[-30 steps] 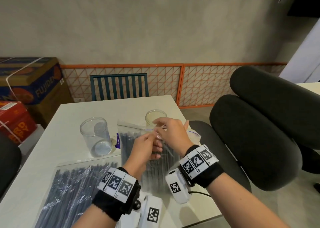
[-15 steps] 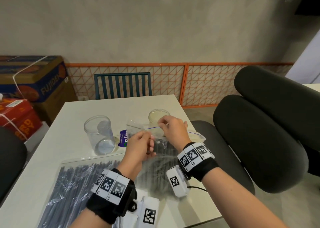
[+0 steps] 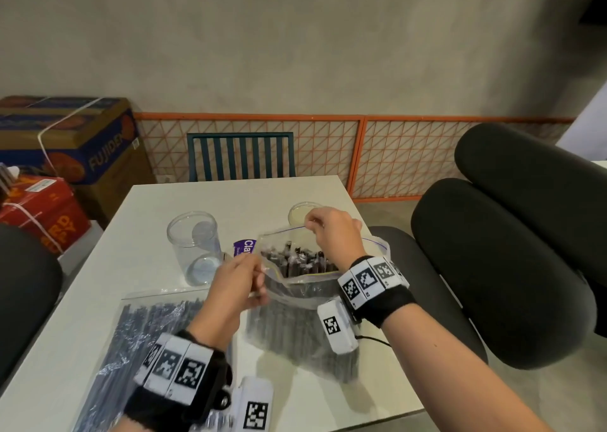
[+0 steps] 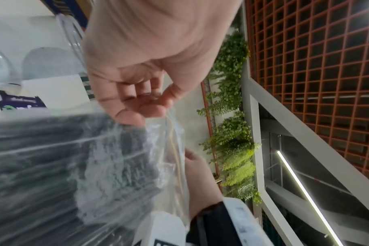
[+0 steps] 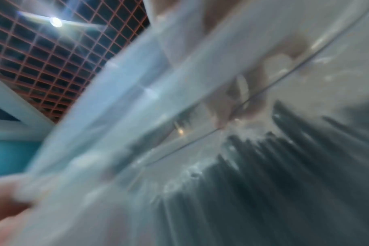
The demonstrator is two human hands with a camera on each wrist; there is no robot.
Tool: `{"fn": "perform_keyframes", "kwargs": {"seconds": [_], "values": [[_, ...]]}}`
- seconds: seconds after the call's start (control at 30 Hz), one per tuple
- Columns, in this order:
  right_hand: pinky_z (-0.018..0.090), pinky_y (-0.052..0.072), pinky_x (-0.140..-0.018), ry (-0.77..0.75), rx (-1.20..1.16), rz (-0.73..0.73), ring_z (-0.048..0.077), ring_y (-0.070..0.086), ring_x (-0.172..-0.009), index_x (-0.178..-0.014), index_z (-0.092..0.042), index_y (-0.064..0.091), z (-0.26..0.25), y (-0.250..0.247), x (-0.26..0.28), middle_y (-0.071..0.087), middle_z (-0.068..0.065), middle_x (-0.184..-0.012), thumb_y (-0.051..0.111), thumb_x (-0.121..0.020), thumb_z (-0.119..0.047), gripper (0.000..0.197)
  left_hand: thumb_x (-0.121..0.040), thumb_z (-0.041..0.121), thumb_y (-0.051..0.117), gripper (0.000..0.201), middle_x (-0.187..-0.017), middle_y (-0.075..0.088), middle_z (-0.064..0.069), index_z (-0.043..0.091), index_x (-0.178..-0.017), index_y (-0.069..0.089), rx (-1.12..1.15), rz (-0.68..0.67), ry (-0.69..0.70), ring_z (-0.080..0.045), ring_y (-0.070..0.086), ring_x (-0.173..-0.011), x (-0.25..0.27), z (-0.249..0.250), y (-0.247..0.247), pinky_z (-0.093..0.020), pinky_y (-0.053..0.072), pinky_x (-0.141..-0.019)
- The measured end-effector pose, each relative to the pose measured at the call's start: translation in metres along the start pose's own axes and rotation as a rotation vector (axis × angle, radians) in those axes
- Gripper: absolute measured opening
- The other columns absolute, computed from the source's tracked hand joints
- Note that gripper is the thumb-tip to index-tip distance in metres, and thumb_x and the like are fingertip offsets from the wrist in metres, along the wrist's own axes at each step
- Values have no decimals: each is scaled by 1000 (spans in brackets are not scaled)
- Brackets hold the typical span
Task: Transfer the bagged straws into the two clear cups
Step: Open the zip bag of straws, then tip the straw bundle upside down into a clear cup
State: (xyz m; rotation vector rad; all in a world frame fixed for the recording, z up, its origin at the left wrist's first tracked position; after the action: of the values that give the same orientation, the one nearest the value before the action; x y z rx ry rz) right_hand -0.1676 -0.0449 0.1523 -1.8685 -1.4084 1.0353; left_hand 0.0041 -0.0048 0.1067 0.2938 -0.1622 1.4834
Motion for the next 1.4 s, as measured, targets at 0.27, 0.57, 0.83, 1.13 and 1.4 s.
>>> {"fn": "perform_keyframes", "kwargs": {"seconds": [0.27, 0.57, 0.83, 1.13, 1.4], "values": [[38, 36, -87, -181, -43, -194, 21, 58, -97, -91, -17, 69, -13, 14, 2, 67, -4, -93, 56, -91, -17, 13, -88, 30, 59, 38, -116, 41, -4, 21, -121, 43, -570, 99, 145, -24, 54, -92, -3, 24, -17, -26, 48, -39], [42, 46, -83, 223, 374, -343, 32, 53, -98, -106, -15, 55, 52, -35, 25, 52, 12, -110, 38, -96, -16, 20, -98, 4, 36, 29, -53, 59, -7, 2, -73, 51, 403, -27, -280, -17, 62, -48, -40, -2, -11, -34, 55, -42], [36, 57, -45, 949, -1286, -516, 26, 66, -52, -80, -4, 60, 101, 31, 57, 63, 15, -72, 48, -95, -20, 24, -96, 29, 38, 32, -41, 36, -3, 2, -84, 51, 752, -52, -541, -11, 37, -32, -45, -58, 8, -20, 40, -79], [40, 59, -72, 805, -1161, -597, 28, 64, -54, -93, -12, 65, 77, 29, 49, 67, 9, -59, 43, -95, -45, 40, -81, 25, 63, 22, -38, 37, 6, 13, -67, 51, 193, -320, -543, -7, 37, -30, -42, -45, 15, -16, 45, -43], [30, 41, -65, 711, -325, -441, 22, 50, -74, -103, -2, 52, 93, 14, 50, 53, 9, -82, 52, -87, -47, 47, -92, 17, 50, 54, -28, 35, 3, 13, -39, 42, 815, -132, -413, -7, 35, -21, -41, -55, 28, -15, 49, -41]]}}
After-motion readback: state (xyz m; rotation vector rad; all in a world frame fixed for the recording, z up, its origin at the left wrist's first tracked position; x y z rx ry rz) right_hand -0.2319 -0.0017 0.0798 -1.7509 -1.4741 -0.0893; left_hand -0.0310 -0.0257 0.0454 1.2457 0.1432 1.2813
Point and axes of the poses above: each hand's wrist, its own x-axis away from the middle knuckle, its own y-axis out of the palm, z = x × y, the point moved 5 cm from there along -x, towards the middle knuckle
